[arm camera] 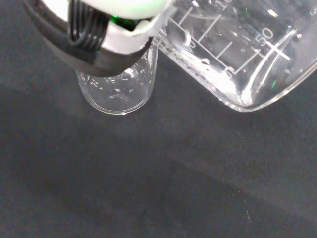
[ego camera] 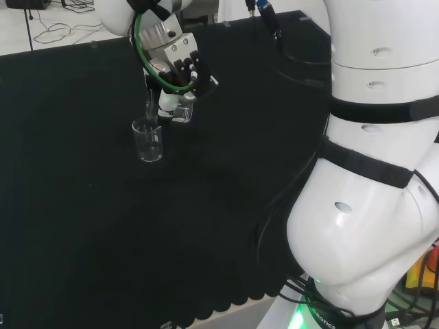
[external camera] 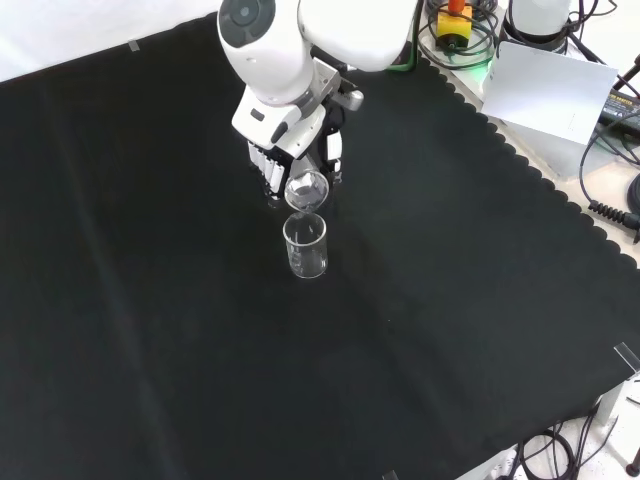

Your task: Pour the water from the handheld beaker into the one on the table.

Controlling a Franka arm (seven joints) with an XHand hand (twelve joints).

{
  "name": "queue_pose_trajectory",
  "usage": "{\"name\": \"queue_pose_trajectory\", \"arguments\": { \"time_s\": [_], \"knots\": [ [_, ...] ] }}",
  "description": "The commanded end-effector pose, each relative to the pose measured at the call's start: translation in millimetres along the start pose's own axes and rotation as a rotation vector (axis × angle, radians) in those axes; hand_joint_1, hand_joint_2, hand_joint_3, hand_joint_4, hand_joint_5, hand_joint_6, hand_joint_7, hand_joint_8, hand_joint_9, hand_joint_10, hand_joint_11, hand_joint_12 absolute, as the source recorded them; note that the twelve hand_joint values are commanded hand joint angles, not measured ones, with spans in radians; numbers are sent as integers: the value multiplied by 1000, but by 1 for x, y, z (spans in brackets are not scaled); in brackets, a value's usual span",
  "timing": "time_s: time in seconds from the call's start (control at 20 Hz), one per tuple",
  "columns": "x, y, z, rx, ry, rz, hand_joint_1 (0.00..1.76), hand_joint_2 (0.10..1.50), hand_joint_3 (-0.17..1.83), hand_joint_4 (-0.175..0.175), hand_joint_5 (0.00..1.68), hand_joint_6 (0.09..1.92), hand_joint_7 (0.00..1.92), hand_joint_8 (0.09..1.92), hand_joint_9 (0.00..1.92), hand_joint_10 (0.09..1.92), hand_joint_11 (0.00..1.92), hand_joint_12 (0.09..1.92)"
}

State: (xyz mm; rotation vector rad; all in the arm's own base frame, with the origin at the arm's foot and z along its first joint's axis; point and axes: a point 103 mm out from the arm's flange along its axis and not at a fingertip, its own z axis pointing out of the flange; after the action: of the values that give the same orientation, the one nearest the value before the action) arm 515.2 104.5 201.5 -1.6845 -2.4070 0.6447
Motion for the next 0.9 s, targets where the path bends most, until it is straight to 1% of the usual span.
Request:
{"name": "queue_pose_trajectory", "arguments": {
  "time_s": [0.05, 0.5, 0.65, 0.75, 0.9],
  "knots": [
    [2, 1, -2, 18, -28, 11, 1310, 1044, -175, -175, 1334, 410, 1390, 368, 1477, 492, 1309, 696],
    [2, 3, -6, 47, -63, 29, 1310, 1044, -175, -175, 1332, 415, 1387, 375, 1476, 496, 1310, 694],
    [3, 3, -7, 53, -83, 30, 1310, 1044, -175, -175, 1331, 416, 1386, 377, 1476, 497, 1311, 694],
    [5, 3, -7, 57, -119, 33, 1310, 1044, -175, -175, 1331, 417, 1386, 378, 1476, 498, 1312, 694],
    [6, 3, -8, 60, -130, 35, 1310, 1045, -175, -175, 1330, 418, 1385, 379, 1476, 499, 1313, 694]
  ]
}}
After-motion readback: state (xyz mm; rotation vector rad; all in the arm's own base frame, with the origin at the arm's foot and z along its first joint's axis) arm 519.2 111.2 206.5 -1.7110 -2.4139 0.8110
